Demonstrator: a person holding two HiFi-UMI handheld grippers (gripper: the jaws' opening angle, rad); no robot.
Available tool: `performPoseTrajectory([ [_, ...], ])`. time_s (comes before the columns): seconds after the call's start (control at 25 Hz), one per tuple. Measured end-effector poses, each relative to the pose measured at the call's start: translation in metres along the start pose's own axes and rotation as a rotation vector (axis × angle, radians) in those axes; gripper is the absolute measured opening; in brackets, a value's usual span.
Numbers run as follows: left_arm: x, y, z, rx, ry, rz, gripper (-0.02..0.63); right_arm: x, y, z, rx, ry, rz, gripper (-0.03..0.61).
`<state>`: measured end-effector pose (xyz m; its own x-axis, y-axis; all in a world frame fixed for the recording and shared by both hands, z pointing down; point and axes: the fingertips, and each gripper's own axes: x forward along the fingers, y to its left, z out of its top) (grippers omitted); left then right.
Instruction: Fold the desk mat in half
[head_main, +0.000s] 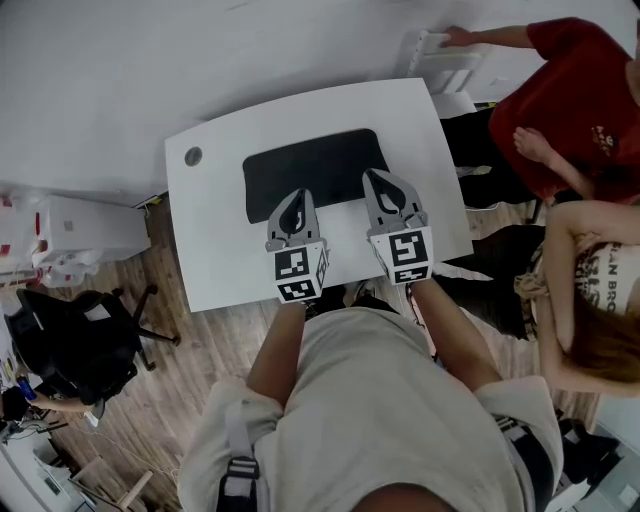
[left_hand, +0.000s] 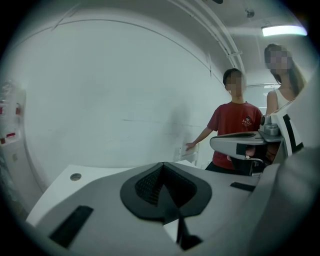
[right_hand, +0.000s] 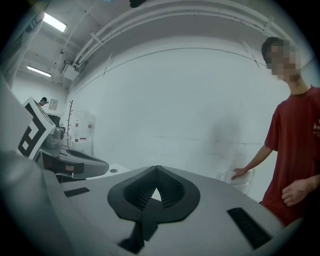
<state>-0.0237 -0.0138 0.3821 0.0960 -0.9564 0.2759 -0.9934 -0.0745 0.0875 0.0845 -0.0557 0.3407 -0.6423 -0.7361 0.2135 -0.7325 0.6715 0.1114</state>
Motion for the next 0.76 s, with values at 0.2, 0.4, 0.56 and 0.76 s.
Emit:
performPoseTrajectory([
  [0.2,-0.012,-0.019,0.007,0.008,-0.024,0.008,0.012,-0.018,-0.004,0.006,-0.002,-0.022,0.004,0.040],
  [0.4,-0.023,-0.037,0.009,0.008,-0.049,0.011,0.012,-0.035,-0.005,0.006,0.001,-0.043,0.015,0.040],
  [0.56,-0.028,-0.049,0.008,0.015,-0.054,0.010,0.012,-0.046,-0.007,0.006,-0.005,-0.051,0.022,0.040],
  [0.76,-0.035,-0.064,0.009,0.031,-0.074,0.003,0.011,-0.060,-0.006,0.005,-0.025,-0.064,0.032,0.040],
])
